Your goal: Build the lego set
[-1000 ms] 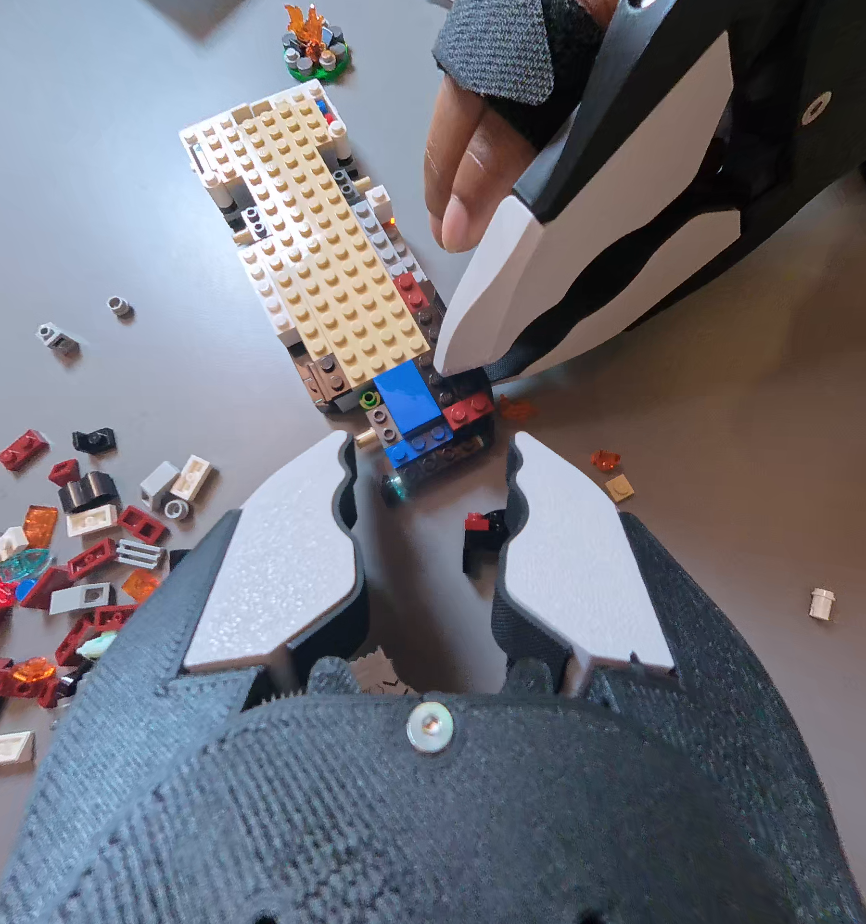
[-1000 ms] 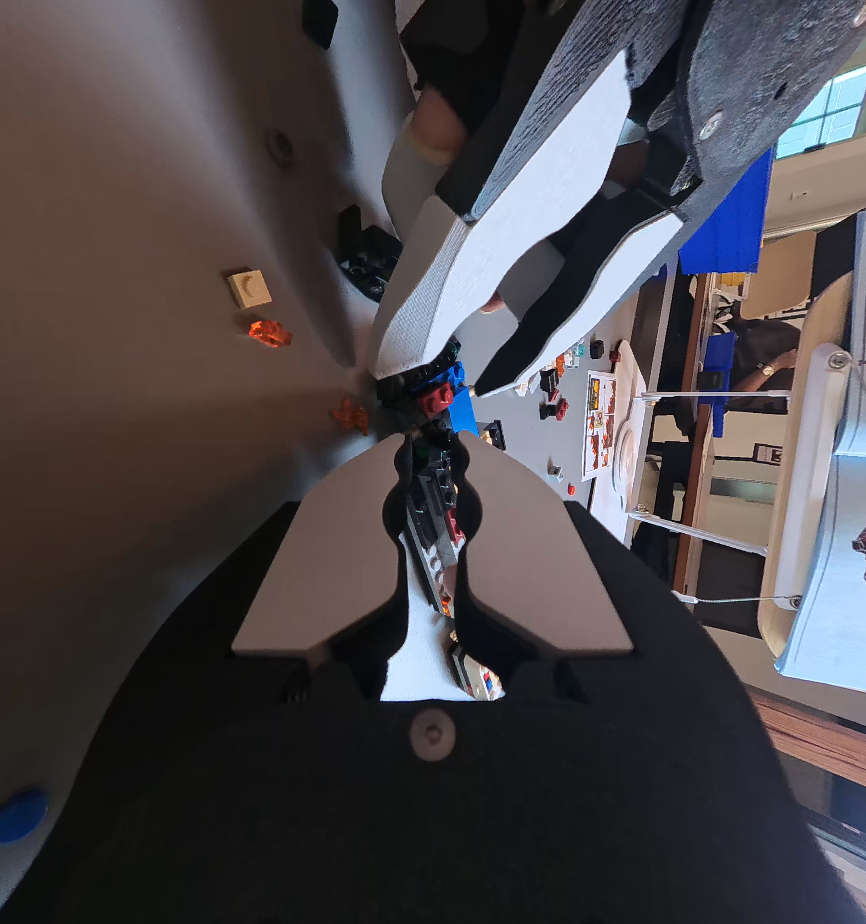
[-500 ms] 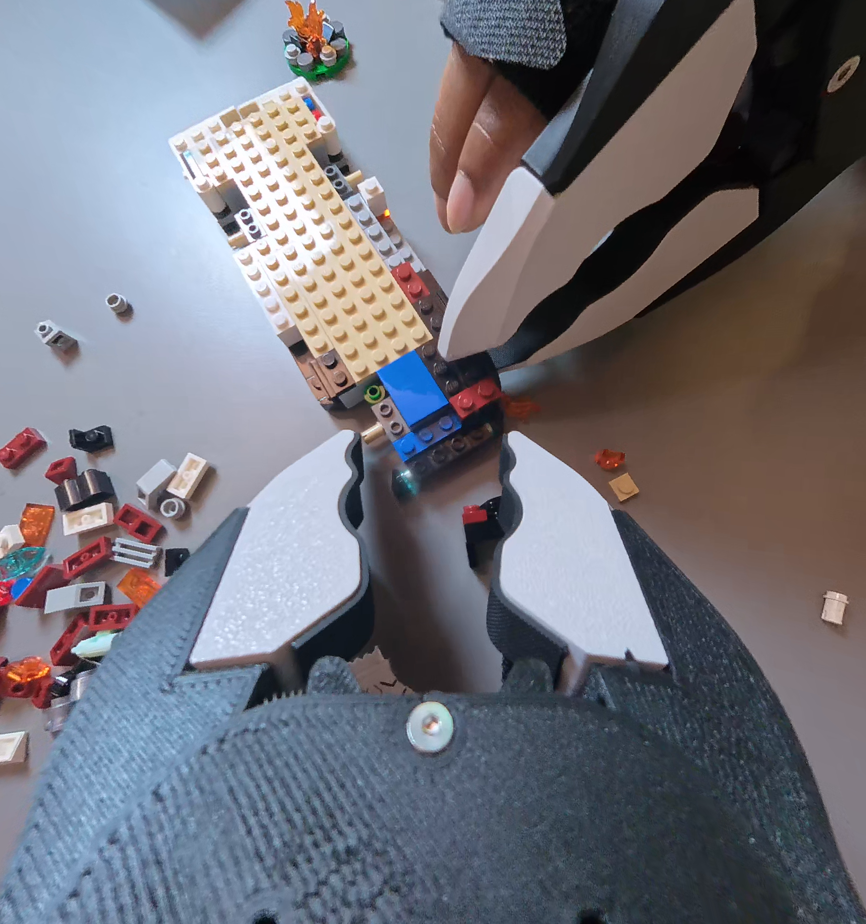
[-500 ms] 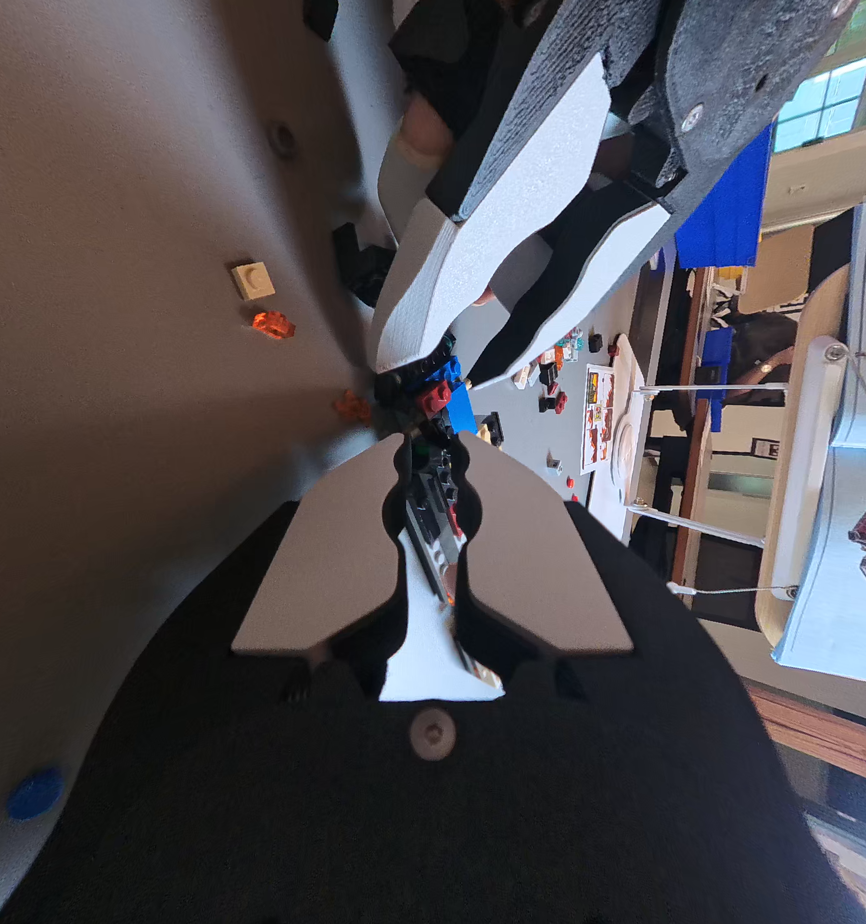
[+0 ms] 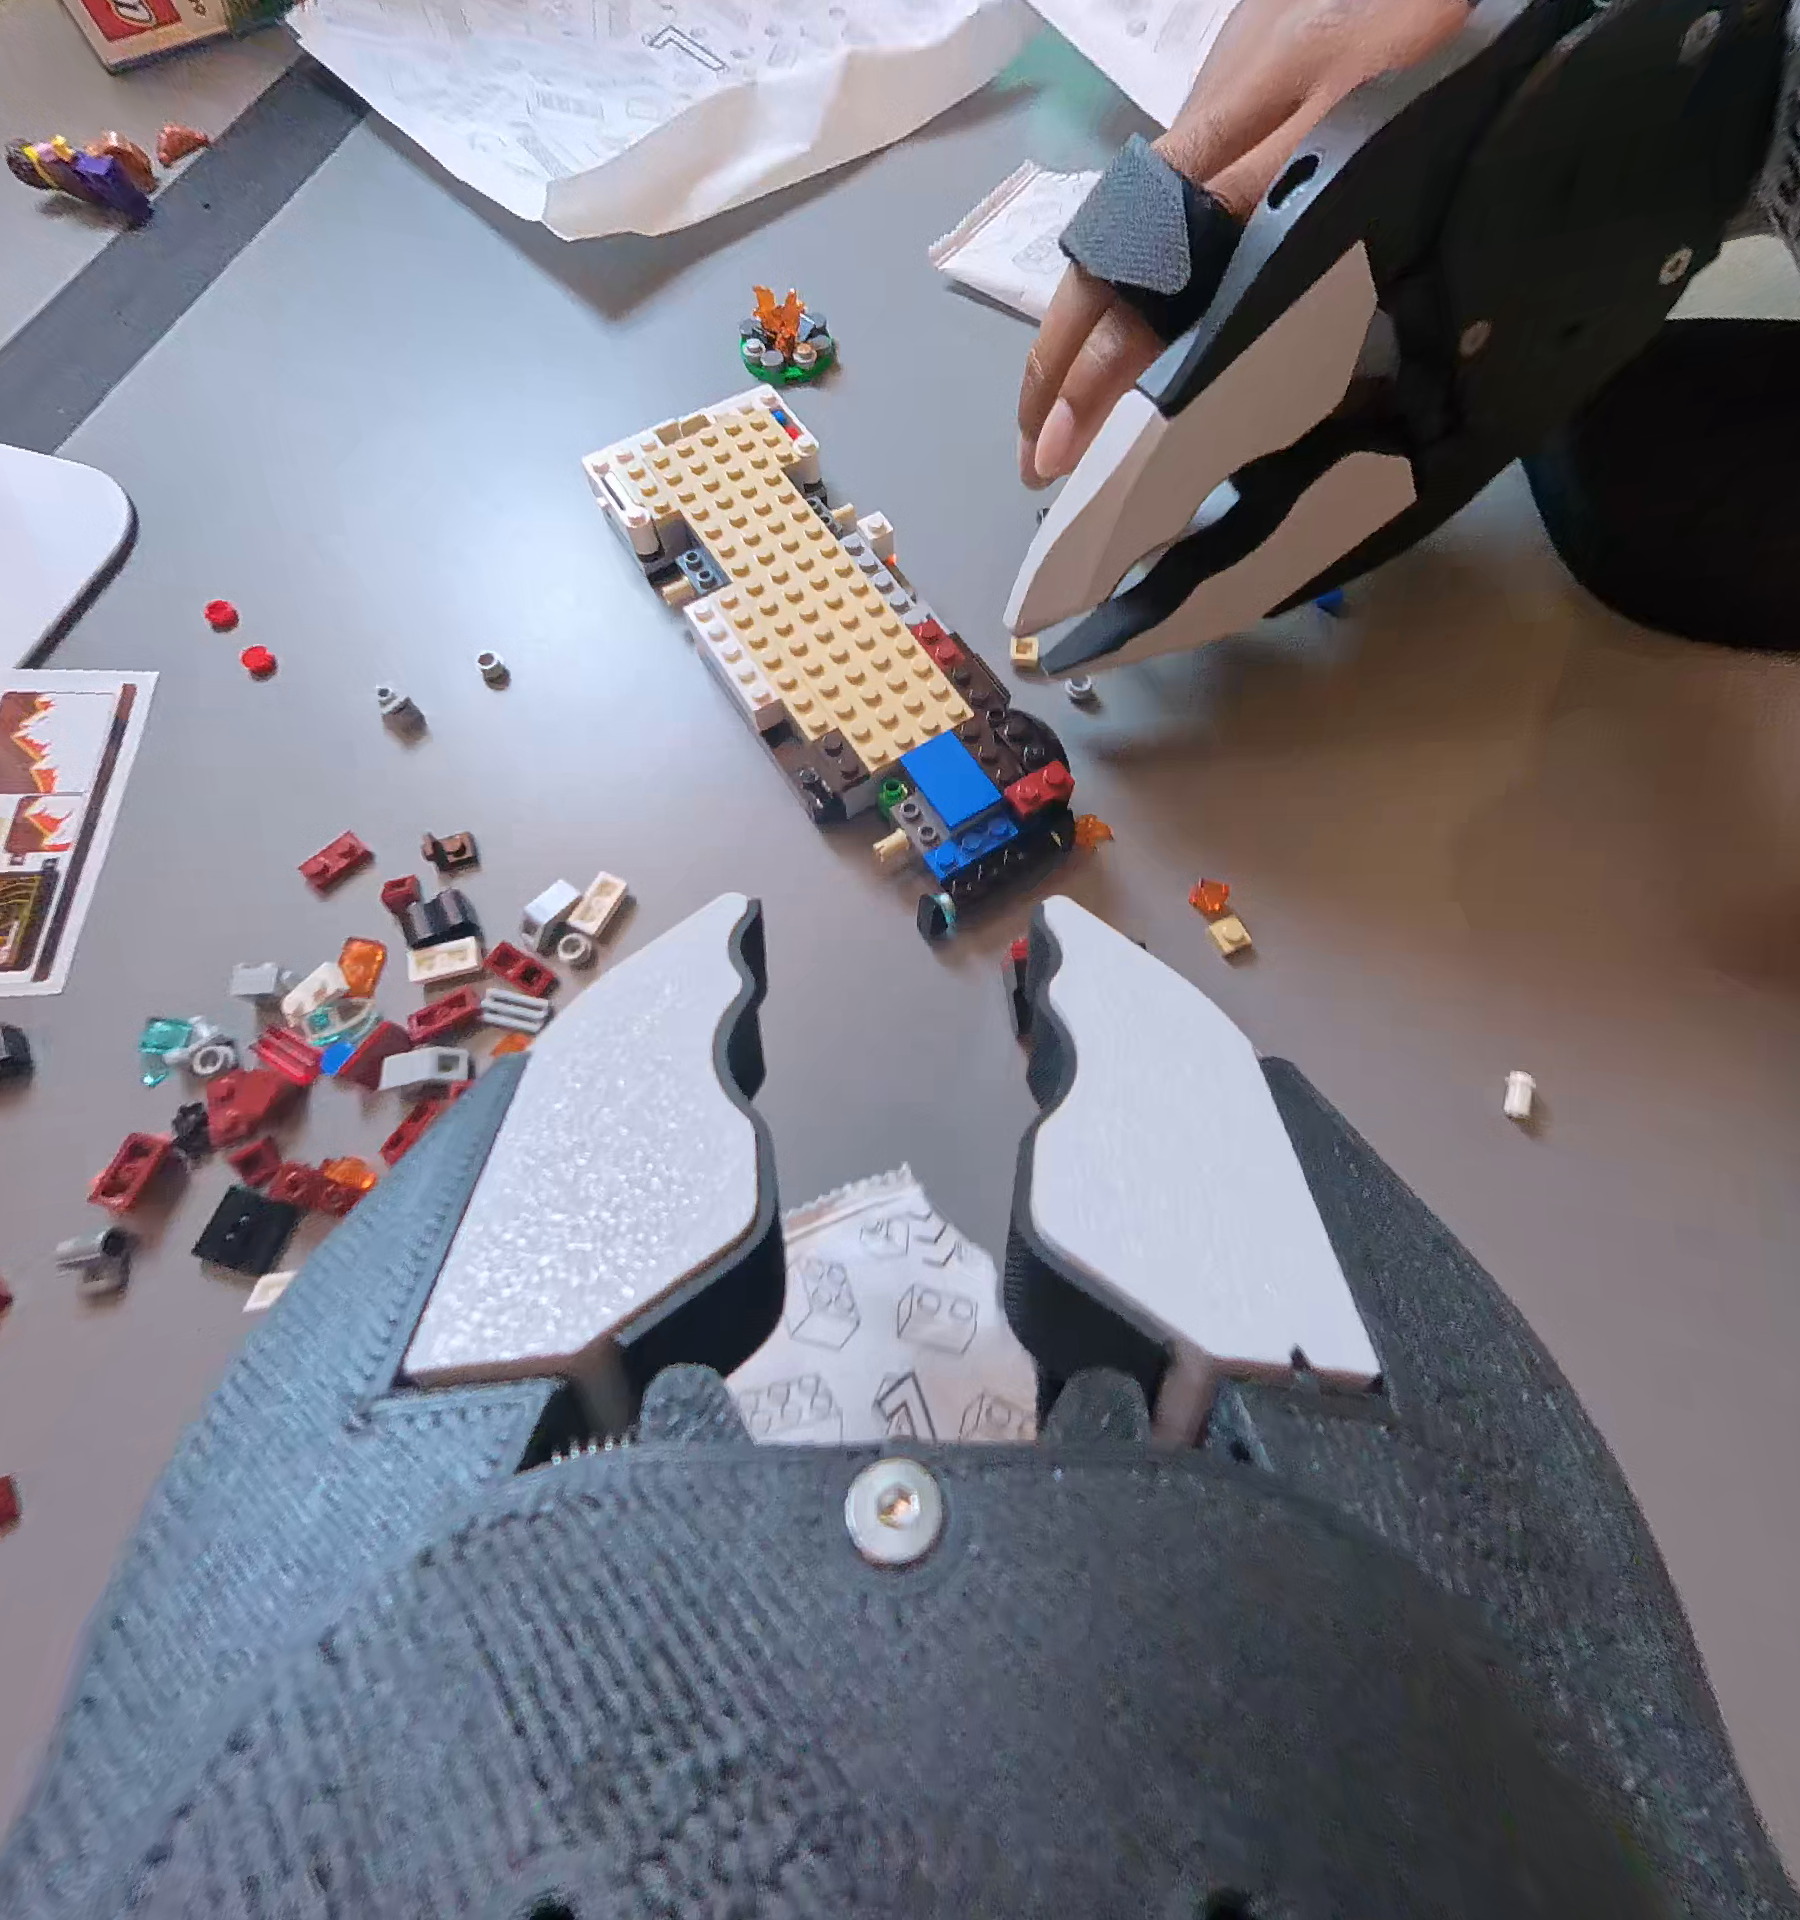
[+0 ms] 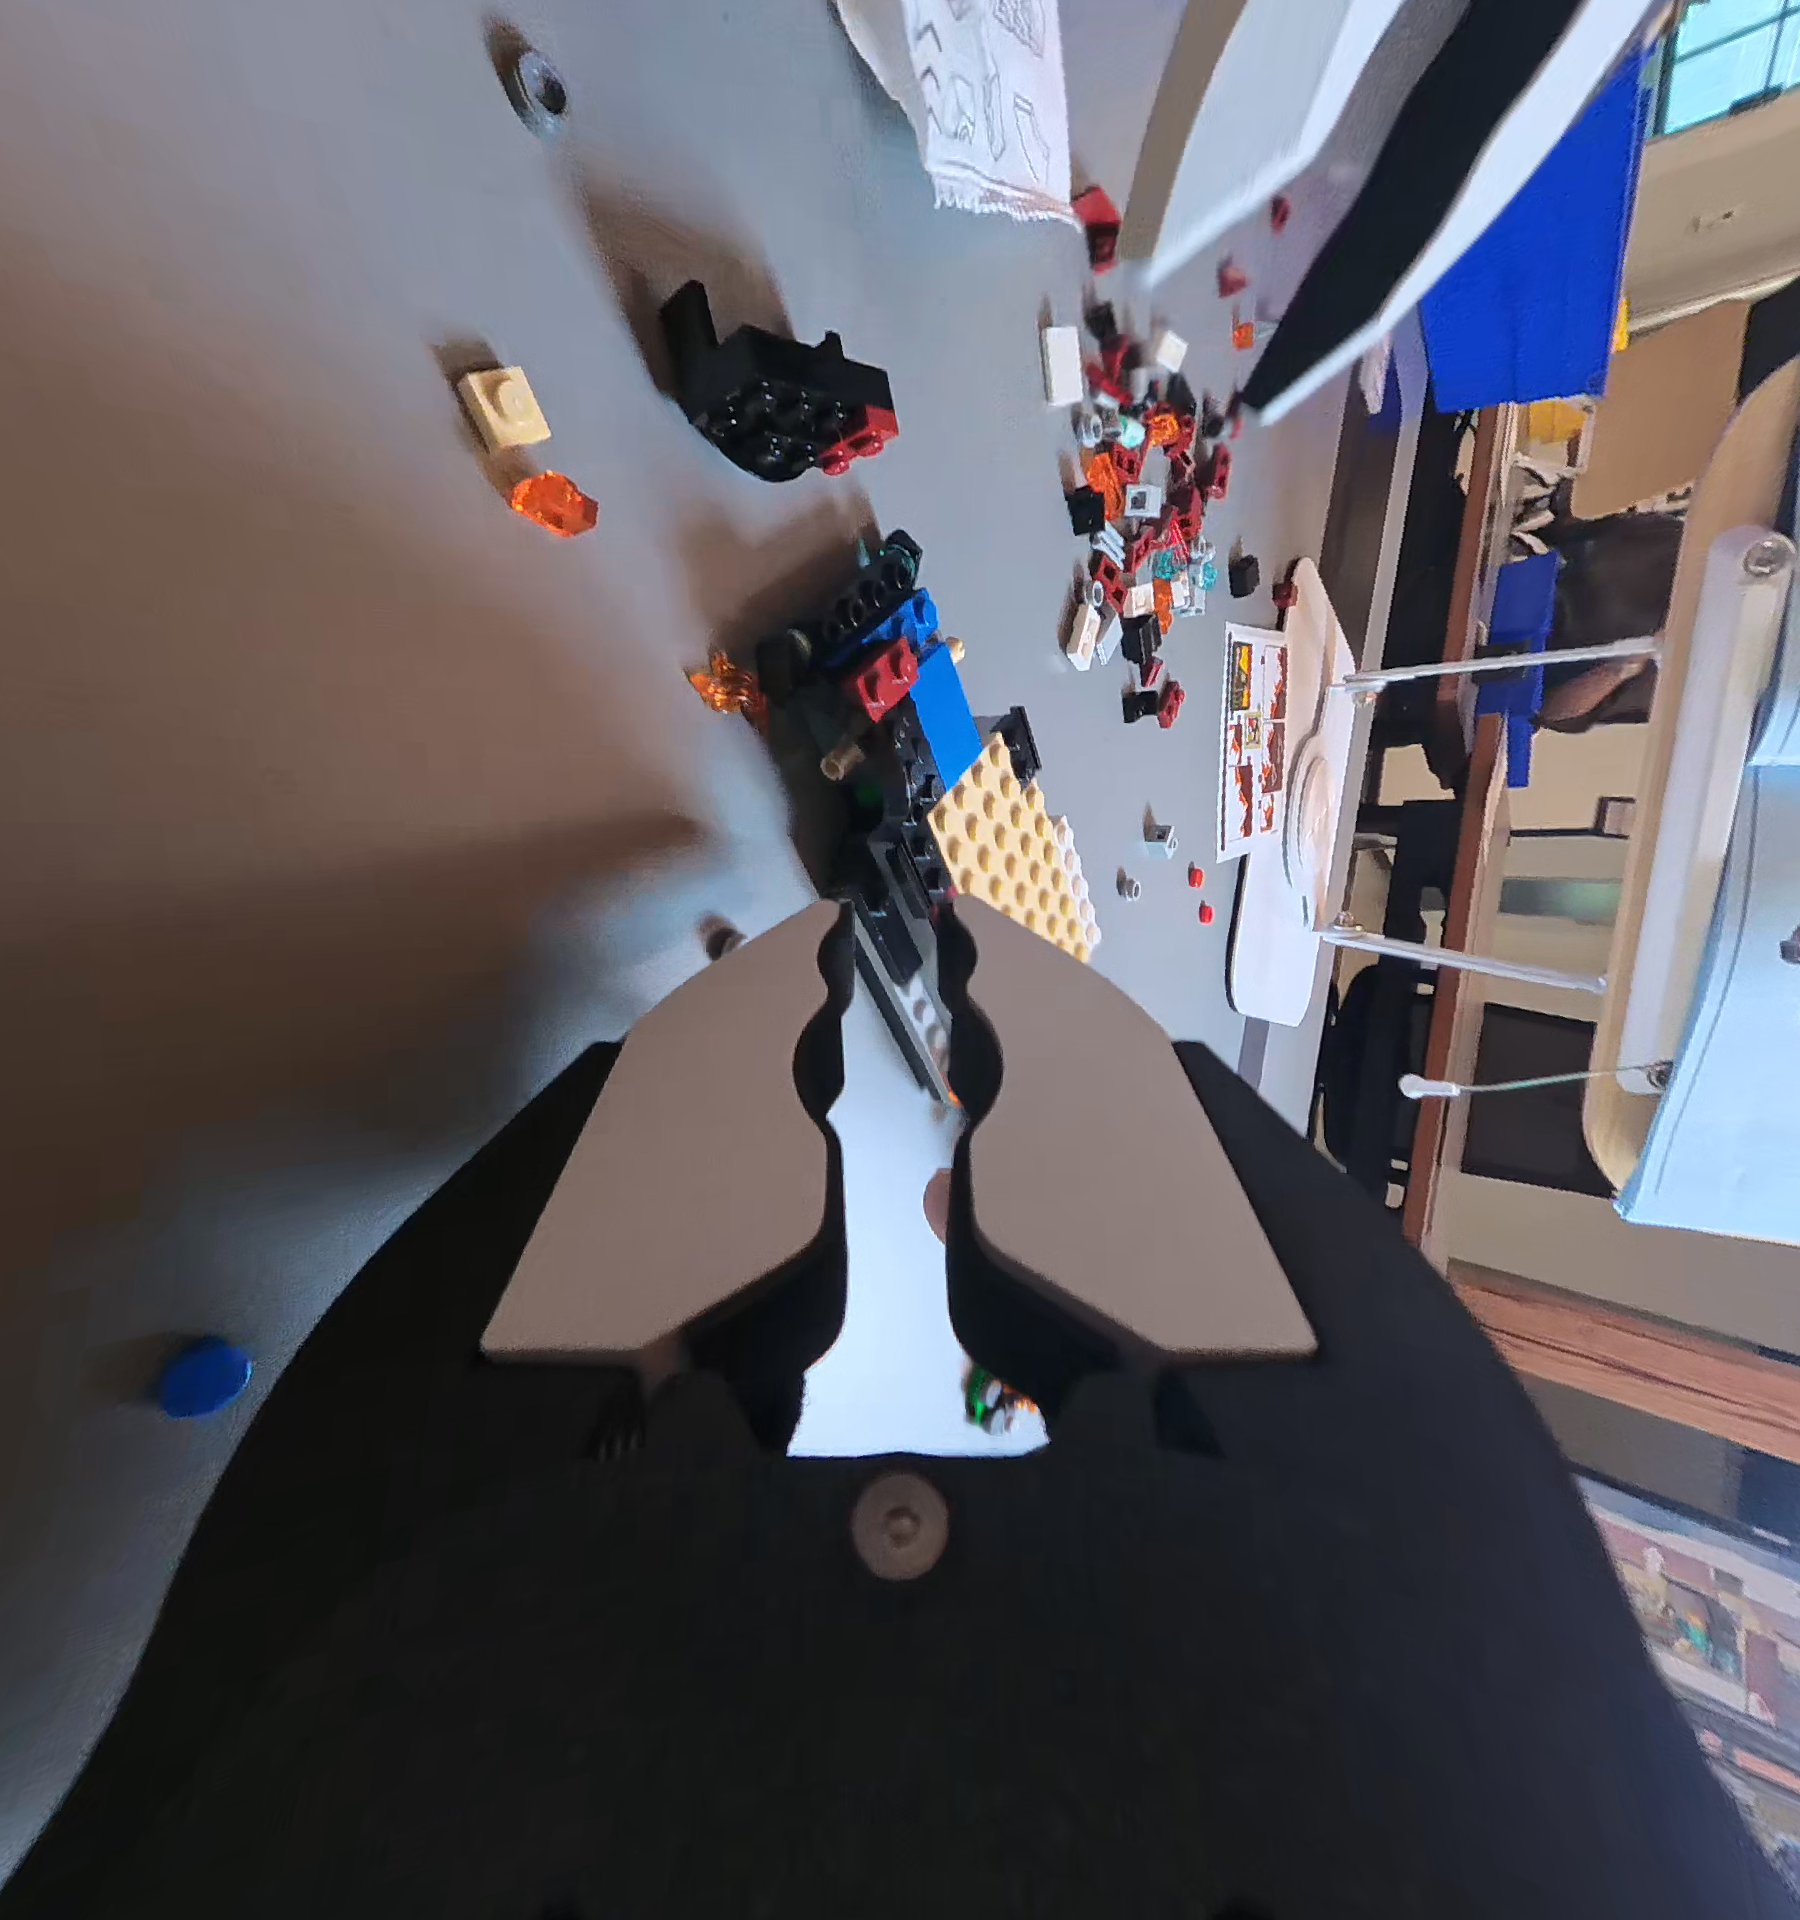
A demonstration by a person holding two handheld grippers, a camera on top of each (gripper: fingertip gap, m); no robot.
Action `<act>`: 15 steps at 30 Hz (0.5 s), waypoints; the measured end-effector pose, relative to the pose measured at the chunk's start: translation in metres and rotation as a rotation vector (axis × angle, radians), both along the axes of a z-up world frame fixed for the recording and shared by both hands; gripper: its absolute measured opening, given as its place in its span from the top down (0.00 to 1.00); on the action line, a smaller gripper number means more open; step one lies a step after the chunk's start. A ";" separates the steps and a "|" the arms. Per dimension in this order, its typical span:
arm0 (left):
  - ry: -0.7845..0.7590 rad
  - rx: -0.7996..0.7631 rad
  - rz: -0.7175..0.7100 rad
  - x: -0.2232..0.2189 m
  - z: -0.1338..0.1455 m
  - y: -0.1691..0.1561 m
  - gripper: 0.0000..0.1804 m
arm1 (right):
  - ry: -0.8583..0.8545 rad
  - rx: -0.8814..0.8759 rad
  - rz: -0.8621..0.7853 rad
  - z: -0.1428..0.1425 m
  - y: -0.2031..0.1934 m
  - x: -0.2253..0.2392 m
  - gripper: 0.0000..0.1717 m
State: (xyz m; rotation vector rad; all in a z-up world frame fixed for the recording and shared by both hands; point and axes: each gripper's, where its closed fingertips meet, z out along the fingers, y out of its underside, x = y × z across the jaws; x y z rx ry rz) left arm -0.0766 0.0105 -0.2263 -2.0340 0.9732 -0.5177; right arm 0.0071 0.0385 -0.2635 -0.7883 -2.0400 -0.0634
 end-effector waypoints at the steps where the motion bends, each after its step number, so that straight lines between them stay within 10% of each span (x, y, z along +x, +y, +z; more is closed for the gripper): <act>1: 0.000 -0.006 -0.018 -0.004 0.002 -0.004 0.75 | 0.005 -0.004 -0.008 0.002 0.001 0.001 0.91; 15: 0.143 -0.135 -0.101 0.032 -0.050 -0.025 0.81 | 0.120 -0.130 0.000 0.011 -0.016 -0.006 0.92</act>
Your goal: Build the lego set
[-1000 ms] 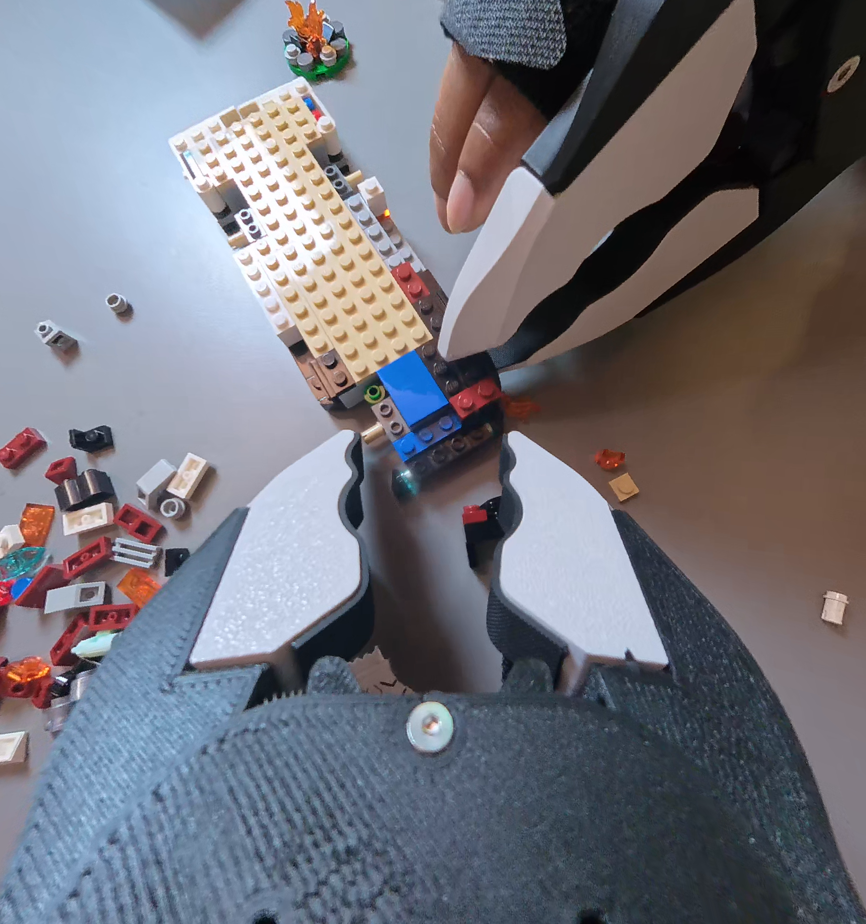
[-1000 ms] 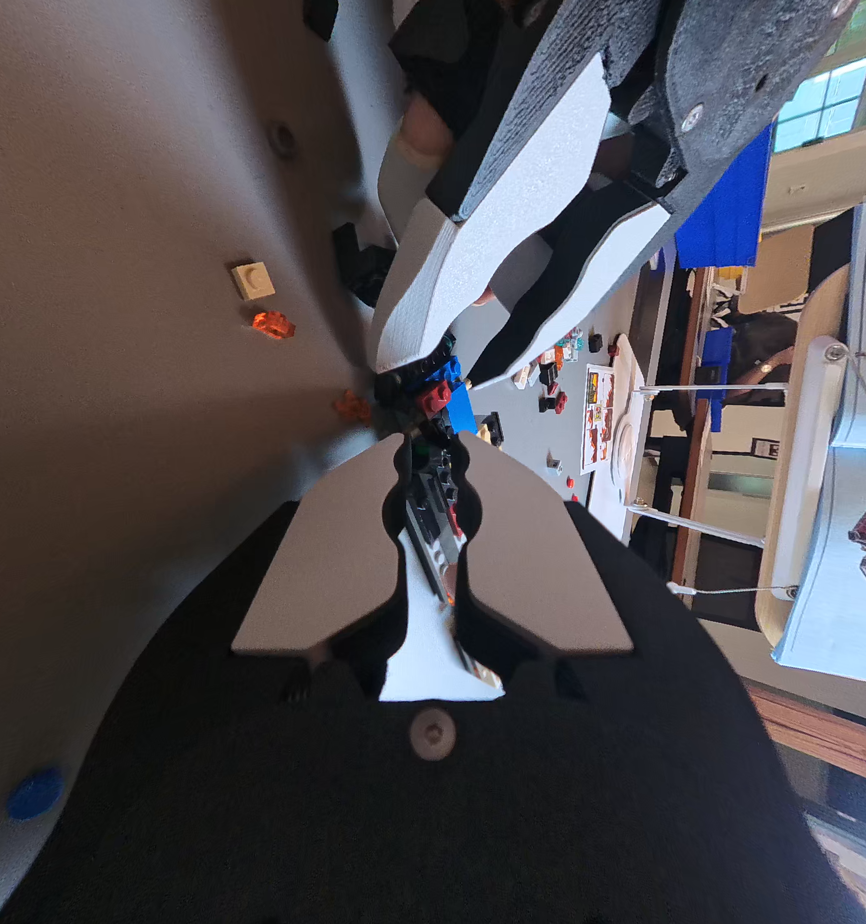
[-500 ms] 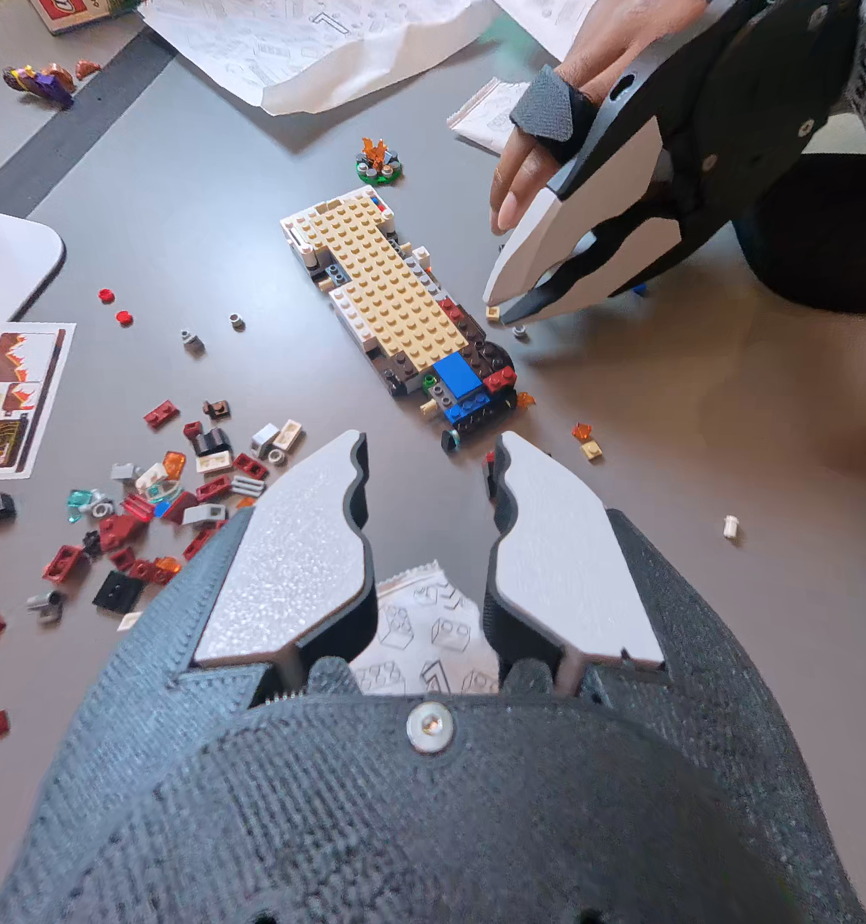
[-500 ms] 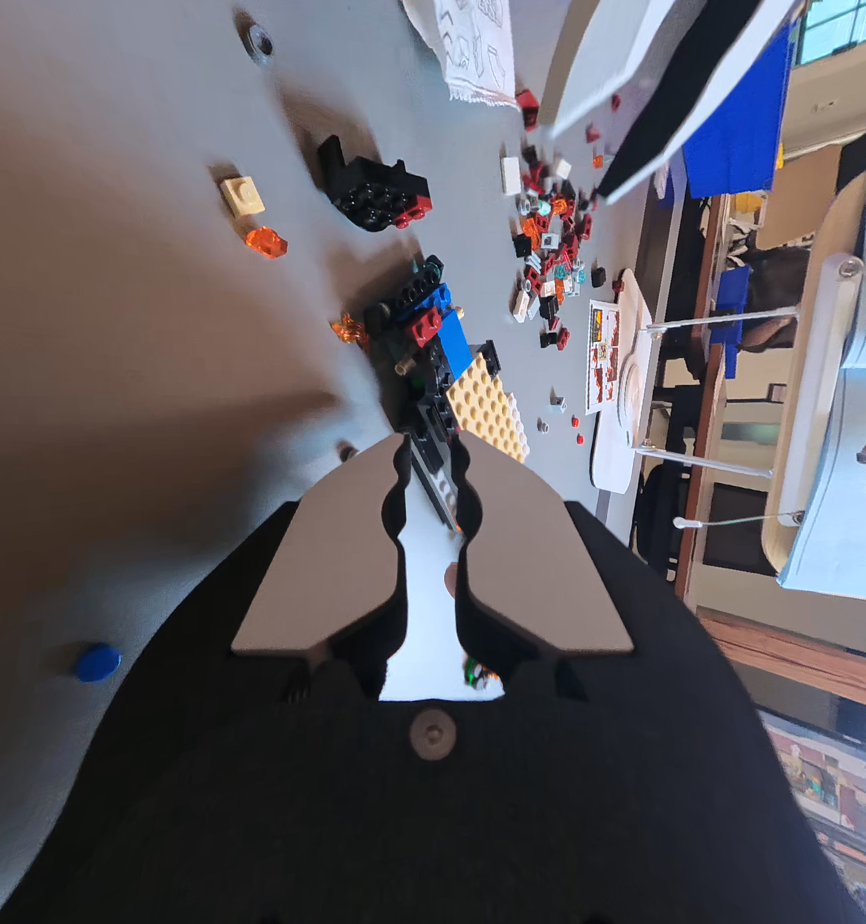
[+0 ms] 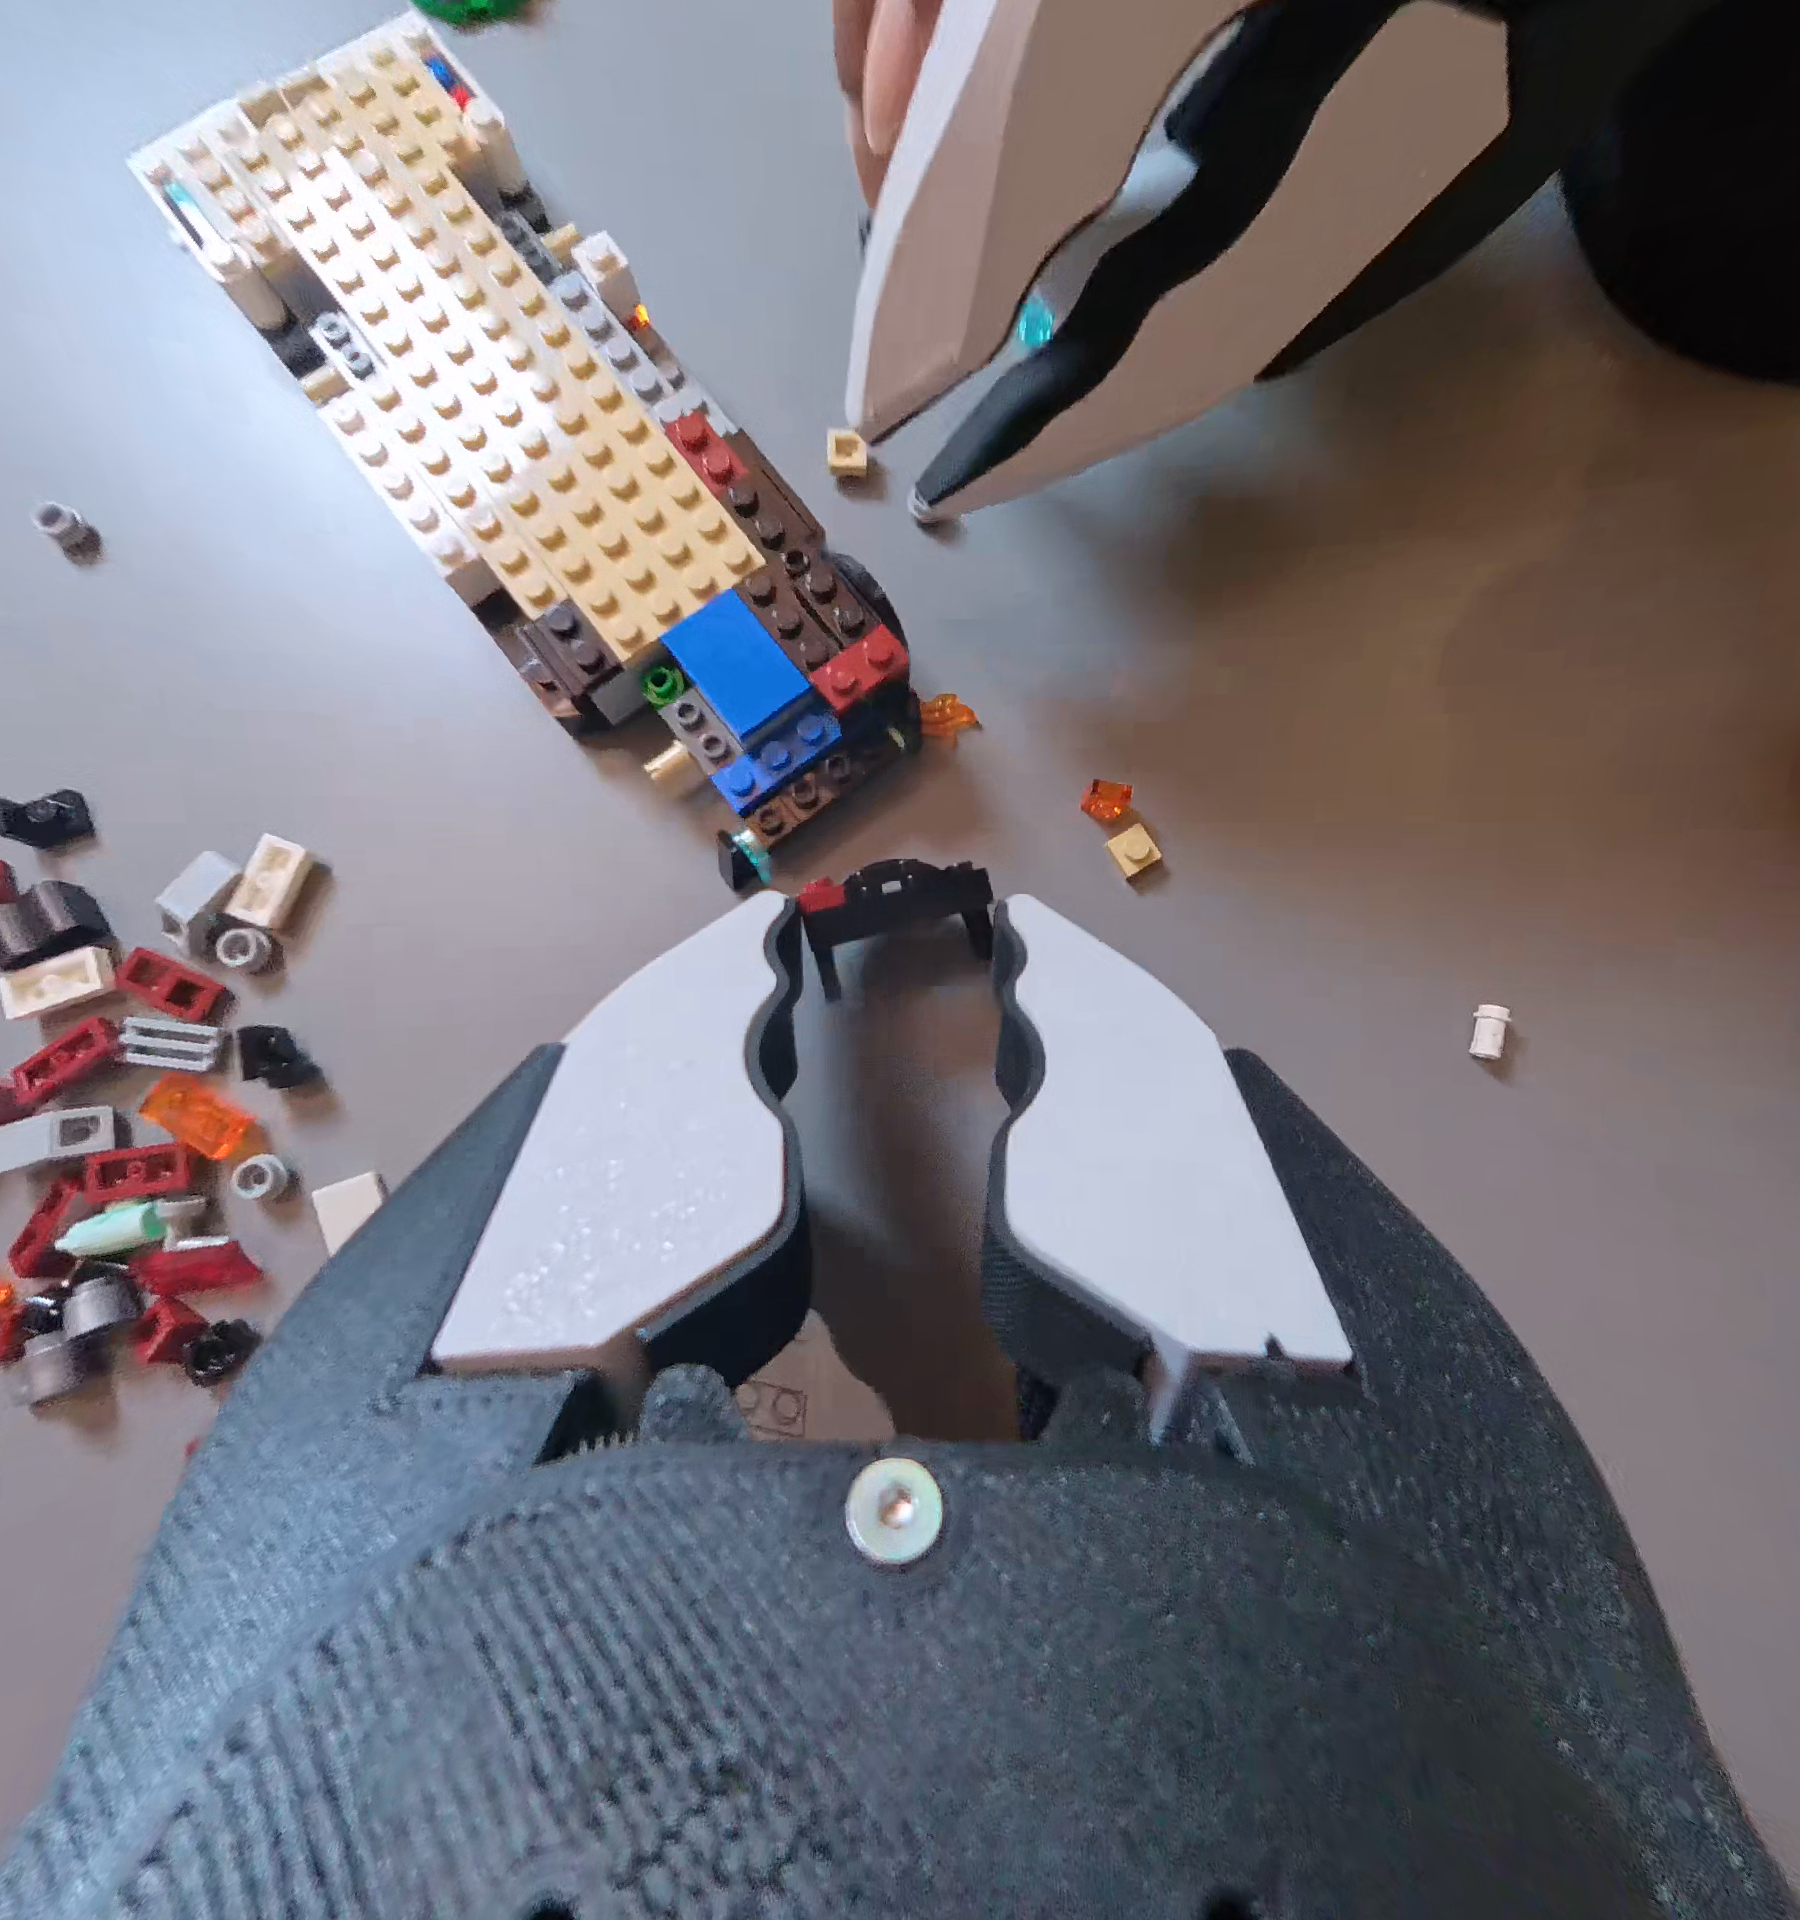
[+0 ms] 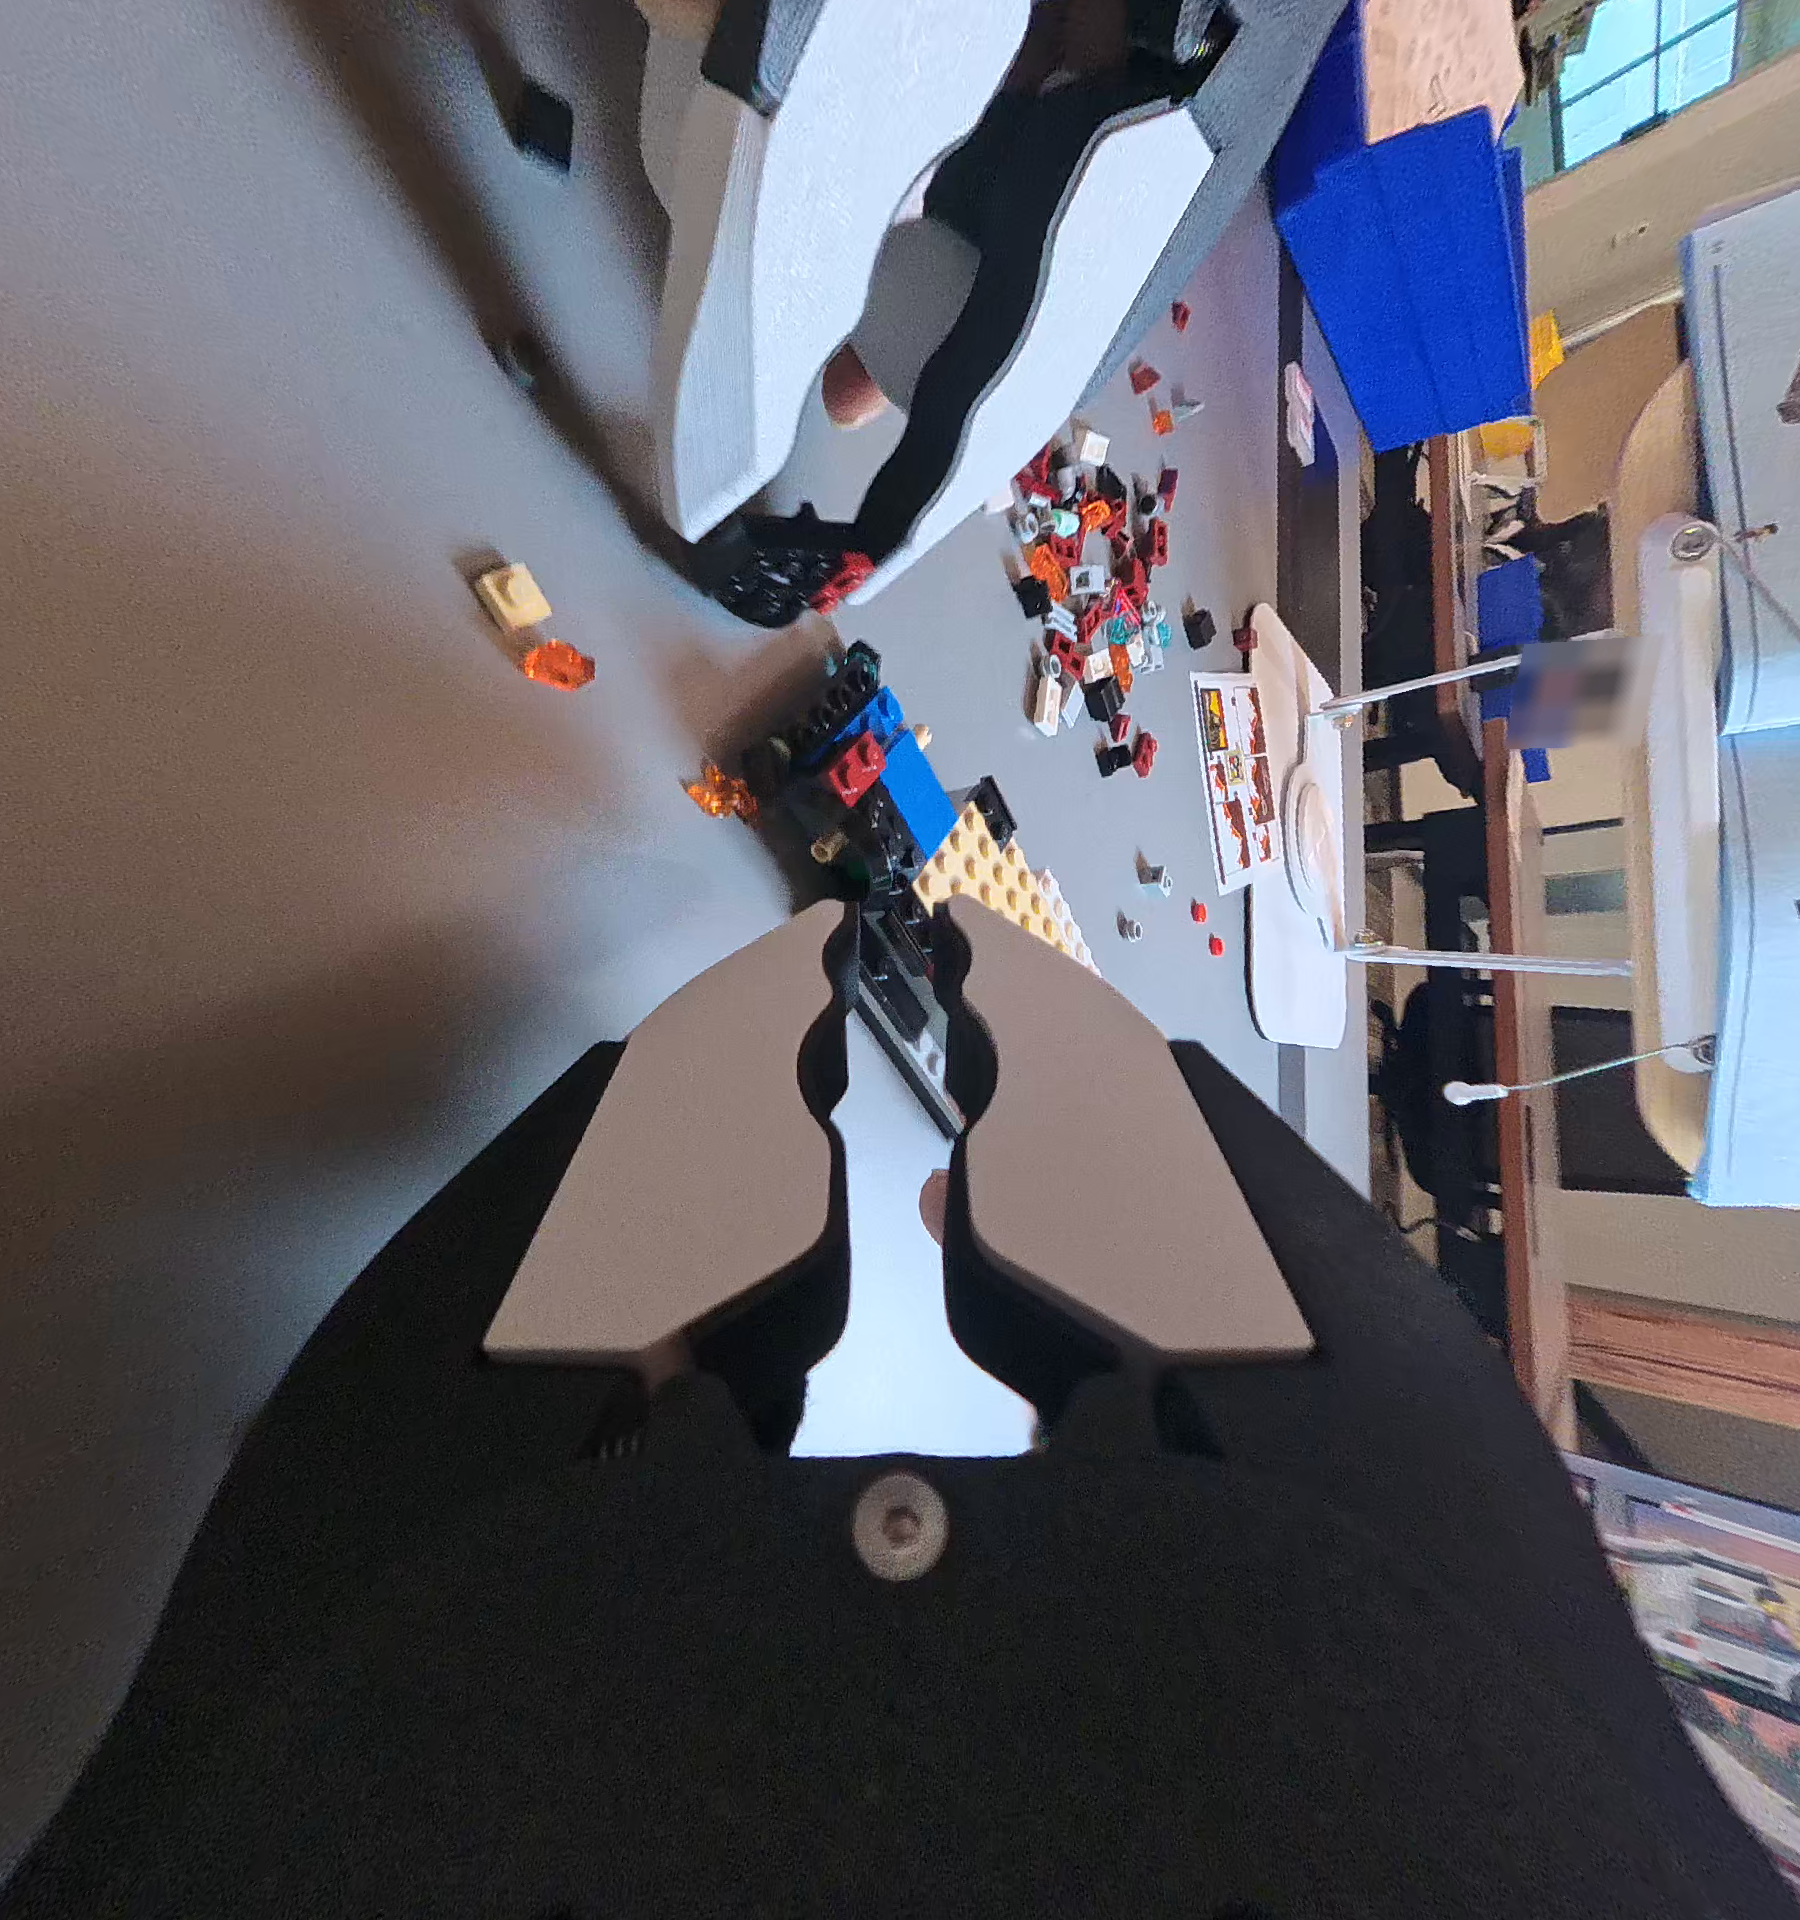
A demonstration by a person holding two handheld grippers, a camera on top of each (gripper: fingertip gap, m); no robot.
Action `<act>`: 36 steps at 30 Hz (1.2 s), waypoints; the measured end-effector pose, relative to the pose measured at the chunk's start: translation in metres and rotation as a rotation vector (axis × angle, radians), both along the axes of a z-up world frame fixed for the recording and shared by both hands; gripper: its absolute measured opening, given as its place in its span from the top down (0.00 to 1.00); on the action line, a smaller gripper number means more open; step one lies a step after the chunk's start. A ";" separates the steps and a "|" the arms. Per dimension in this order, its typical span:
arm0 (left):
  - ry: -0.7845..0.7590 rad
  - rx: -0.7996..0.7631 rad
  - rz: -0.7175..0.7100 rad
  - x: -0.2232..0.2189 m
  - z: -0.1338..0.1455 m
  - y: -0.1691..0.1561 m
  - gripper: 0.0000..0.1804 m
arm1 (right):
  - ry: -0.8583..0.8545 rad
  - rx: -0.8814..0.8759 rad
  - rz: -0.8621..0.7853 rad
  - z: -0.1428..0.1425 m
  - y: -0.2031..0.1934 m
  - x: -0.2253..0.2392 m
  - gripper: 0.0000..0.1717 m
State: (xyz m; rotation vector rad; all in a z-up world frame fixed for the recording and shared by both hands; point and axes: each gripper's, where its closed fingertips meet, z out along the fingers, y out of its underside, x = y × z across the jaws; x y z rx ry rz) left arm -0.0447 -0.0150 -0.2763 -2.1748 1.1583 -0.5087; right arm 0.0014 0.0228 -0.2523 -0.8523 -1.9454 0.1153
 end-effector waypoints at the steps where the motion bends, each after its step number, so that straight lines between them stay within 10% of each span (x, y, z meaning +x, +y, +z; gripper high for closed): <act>1: -0.065 0.006 -0.027 0.001 0.008 -0.001 0.81 | 0.019 -0.025 0.004 0.003 -0.002 -0.001 0.92; 10: -0.795 0.186 -0.304 0.001 0.123 -0.032 0.81 | 0.281 -0.247 0.144 0.057 -0.043 -0.024 0.91; 20: -0.873 0.151 -0.299 0.006 0.126 -0.034 0.81 | 0.436 -0.135 0.227 0.099 -0.065 -0.050 0.93; 36: -0.792 0.161 -0.240 0.002 0.113 -0.025 0.80 | 0.408 0.019 0.190 0.089 -0.055 -0.049 0.97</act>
